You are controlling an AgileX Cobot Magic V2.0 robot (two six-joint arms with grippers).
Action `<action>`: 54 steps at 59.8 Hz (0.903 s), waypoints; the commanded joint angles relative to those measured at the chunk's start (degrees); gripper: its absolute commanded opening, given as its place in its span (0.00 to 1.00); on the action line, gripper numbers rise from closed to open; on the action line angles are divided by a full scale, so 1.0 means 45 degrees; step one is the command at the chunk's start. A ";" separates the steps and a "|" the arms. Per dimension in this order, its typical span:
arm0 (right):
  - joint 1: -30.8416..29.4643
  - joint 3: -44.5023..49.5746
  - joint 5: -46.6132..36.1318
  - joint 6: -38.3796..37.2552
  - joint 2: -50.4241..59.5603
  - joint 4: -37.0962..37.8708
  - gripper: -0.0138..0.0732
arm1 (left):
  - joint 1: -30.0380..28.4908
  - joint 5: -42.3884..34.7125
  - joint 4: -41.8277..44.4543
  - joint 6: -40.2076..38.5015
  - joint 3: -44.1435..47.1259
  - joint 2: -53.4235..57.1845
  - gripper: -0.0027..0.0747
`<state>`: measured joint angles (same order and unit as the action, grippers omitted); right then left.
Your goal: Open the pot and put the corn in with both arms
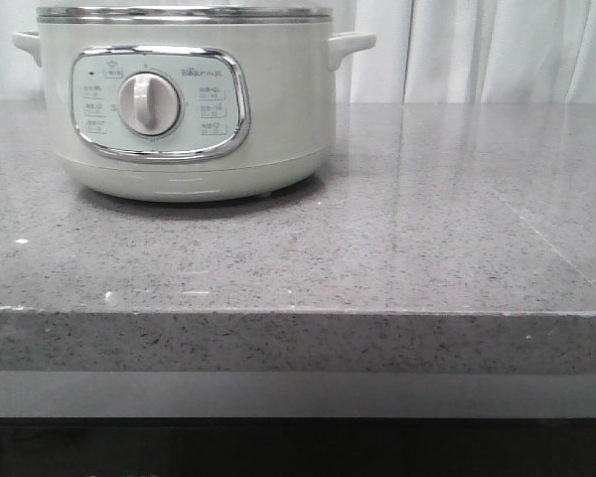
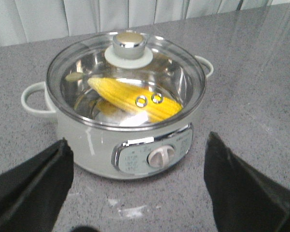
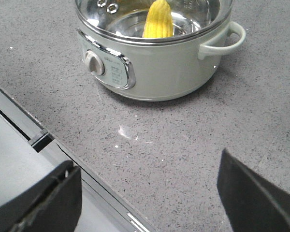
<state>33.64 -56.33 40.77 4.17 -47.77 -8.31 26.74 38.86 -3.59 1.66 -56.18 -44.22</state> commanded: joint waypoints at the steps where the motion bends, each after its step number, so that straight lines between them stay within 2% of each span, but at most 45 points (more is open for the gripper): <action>1: -0.0048 -0.0346 -0.0798 0.0080 0.0108 0.0067 0.84 | 0.0077 -0.1066 -0.0114 -0.0067 0.0475 0.0689 0.74; 9: -0.0048 -0.0346 -0.0787 0.0080 0.0108 0.0067 0.84 | 0.0077 -0.1475 -0.0114 -0.0067 0.1551 0.1330 0.62; 14: -0.0048 -0.0346 -0.0717 0.0080 0.0108 0.0067 0.79 | 0.0077 -0.1562 -0.0114 -0.0067 0.1851 0.1492 0.51; 24: -0.0048 -0.0346 -0.0502 0.0080 0.0108 0.0067 0.49 | 0.0077 -0.1710 -0.0114 -0.0067 0.1991 0.1489 0.23; 34: -0.0048 -0.0346 -0.0091 0.0080 0.0108 0.0067 0.19 | 0.0077 -0.1869 -0.0114 -0.0067 0.1991 0.1489 0.01; 40: -0.0048 -0.0346 -0.0058 0.0080 0.0108 0.0067 0.08 | 0.0077 -0.1869 -0.0294 -0.0067 0.2031 0.1489 0.01; 54: -0.0048 -0.0346 -0.0071 0.0080 0.0108 0.0067 0.08 | 0.0077 -0.1869 -0.0462 -0.0067 0.2054 0.1464 0.01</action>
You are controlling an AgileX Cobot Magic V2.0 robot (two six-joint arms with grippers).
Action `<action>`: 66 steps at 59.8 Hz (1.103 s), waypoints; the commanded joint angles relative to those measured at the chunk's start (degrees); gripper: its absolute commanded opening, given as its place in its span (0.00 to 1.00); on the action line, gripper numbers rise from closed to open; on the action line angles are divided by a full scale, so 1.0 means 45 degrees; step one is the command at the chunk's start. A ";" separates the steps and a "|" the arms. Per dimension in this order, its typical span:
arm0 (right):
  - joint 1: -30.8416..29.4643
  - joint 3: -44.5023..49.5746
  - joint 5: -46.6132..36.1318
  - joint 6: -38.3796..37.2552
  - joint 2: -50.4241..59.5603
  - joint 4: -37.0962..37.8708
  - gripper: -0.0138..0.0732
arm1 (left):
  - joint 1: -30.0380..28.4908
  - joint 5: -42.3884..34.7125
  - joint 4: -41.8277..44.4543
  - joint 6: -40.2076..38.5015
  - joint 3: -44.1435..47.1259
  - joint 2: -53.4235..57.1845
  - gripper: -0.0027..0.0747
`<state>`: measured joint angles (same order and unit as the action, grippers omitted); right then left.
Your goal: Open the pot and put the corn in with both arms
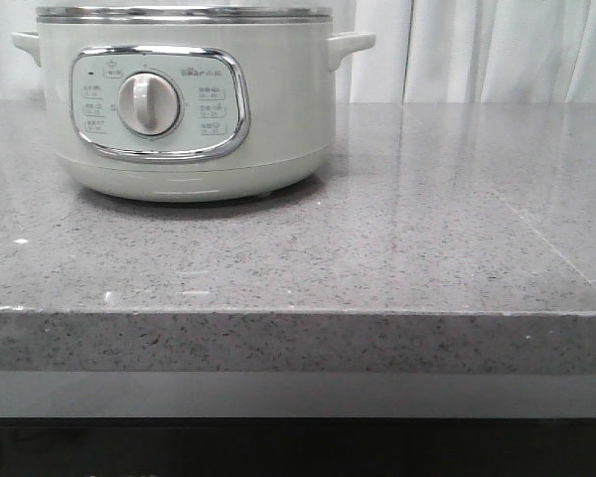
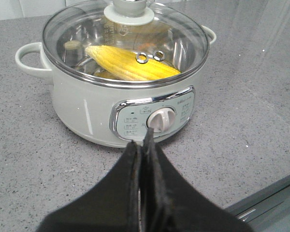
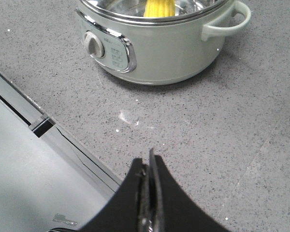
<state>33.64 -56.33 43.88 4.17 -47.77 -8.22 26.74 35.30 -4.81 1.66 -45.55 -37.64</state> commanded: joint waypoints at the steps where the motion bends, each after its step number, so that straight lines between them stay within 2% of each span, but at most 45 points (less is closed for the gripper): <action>1: -0.0048 -0.0346 -0.0763 0.0080 0.0108 0.0047 0.08 | 0.0077 -0.1078 -0.0192 -0.0067 -0.0308 0.0002 0.01; 19: -0.0048 -0.0346 -0.0763 0.0080 0.0108 0.0047 0.08 | 0.0077 -0.1337 -0.0192 -0.0067 -0.0093 0.0148 0.01; 23: -0.0048 -0.0346 -0.0763 0.0080 0.0108 0.0047 0.08 | -0.0381 -0.1673 0.0342 -0.0067 0.0371 0.0638 0.01; 28: -0.0048 -0.0346 -0.0763 0.0080 0.0108 0.0047 0.08 | -0.1267 -0.2067 0.0369 -0.0067 0.1484 0.1619 0.01; 39: -0.0048 -0.0346 -0.0763 0.0080 0.0097 0.0047 0.08 | -0.4047 -0.4233 0.0042 -0.0067 0.5068 0.4627 0.01; 46: -0.0048 -0.0346 -0.0763 0.0080 0.0097 0.0047 0.08 | -0.5046 -0.5356 0.0012 -0.0067 0.7031 0.6111 0.01; 57: -0.0048 -0.0346 -0.0763 0.0080 0.0097 0.0047 0.08 | -0.5366 -0.7388 -0.0344 -0.0067 0.9449 0.7575 0.01; 66: -0.0048 -0.0346 -0.0763 0.0080 0.0097 0.0047 0.08 | -0.5196 -0.8234 -0.0576 -0.0067 1.0367 0.8647 0.01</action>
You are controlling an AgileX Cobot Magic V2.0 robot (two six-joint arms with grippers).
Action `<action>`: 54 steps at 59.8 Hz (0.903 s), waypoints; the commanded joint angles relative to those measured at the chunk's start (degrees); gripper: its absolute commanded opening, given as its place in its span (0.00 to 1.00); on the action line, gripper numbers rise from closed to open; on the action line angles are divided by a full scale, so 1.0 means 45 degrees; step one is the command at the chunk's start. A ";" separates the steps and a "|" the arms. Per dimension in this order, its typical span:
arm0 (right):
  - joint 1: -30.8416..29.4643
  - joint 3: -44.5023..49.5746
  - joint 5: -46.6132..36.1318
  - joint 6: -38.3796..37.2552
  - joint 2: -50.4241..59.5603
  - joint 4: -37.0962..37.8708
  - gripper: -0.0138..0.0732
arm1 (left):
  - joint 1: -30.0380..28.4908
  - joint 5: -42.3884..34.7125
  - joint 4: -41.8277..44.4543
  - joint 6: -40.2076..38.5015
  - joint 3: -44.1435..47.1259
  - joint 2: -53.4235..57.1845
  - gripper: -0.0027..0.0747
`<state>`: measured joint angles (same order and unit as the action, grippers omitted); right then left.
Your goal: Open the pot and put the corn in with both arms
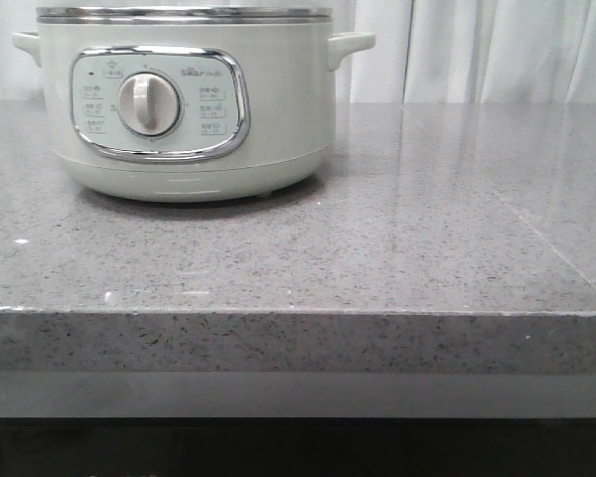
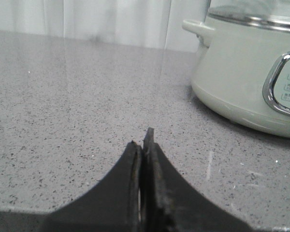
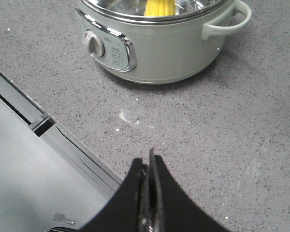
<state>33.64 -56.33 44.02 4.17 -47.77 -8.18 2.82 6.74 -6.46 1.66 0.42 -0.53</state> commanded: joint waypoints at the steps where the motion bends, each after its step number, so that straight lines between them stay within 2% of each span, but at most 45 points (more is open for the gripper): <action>1: -0.0048 -0.0346 -0.0792 0.0080 0.0097 0.0039 0.08 | 0.0131 -0.1854 -0.0209 -0.0067 0.0151 0.0448 0.01; 54: -0.0048 -0.0158 -0.0986 0.0094 0.0157 0.0184 0.08 | 0.0230 -0.1971 -0.0209 -0.0067 0.0151 0.0365 0.01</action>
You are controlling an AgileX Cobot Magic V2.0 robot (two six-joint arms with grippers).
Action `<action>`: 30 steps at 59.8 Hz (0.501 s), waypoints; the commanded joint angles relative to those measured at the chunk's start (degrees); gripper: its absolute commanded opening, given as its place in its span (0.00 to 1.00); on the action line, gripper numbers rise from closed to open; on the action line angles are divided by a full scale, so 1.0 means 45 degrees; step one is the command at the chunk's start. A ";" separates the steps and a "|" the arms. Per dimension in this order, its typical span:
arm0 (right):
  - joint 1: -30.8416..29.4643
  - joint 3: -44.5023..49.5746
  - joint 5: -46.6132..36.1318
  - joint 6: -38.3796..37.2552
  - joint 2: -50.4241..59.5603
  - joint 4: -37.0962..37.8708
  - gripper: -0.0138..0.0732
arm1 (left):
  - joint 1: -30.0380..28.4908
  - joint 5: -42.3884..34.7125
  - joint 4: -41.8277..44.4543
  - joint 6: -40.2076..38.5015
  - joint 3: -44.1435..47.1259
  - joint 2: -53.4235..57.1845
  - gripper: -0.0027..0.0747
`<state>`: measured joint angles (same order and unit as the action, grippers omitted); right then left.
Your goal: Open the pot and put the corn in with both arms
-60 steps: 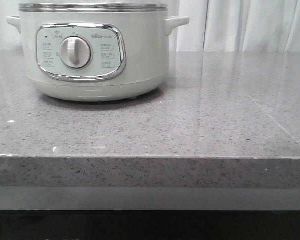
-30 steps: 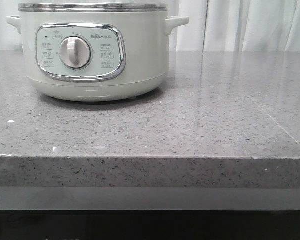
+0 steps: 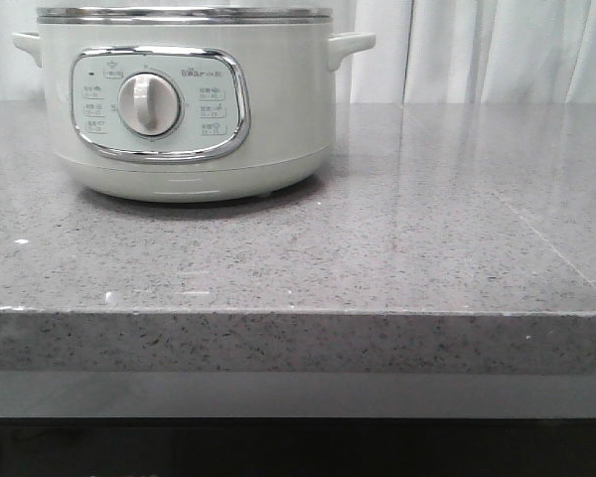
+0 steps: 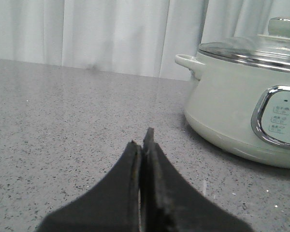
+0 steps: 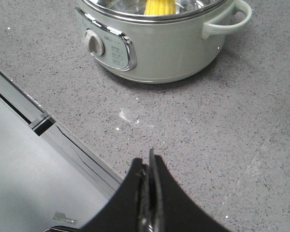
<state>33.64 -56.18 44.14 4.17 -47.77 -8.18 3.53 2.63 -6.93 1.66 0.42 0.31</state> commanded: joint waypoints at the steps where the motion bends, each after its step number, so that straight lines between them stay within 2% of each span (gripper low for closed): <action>1: -0.0176 -0.0074 -0.1169 0.0094 0.0336 0.0408 0.08 | 0.0072 -0.1059 -0.0104 -0.0067 0.0151 0.0177 0.01; 5: -0.0866 0.0593 -0.1974 0.0094 0.0901 0.0593 0.08 | 0.0072 -0.1059 -0.0104 -0.0067 0.0151 0.0177 0.01; 18: -0.4442 0.4747 -0.6018 0.0094 0.4299 0.0592 0.08 | 0.0072 -0.1059 -0.0104 -0.0067 0.0151 0.0177 0.01; 30: -0.6075 0.8766 -0.8507 0.0094 0.7733 0.0592 0.08 | 0.0072 -0.1059 -0.0104 -0.0067 0.0151 0.0177 0.01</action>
<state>8.57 -20.85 15.29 4.17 -17.58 -5.82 3.53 2.63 -6.93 1.66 0.42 0.31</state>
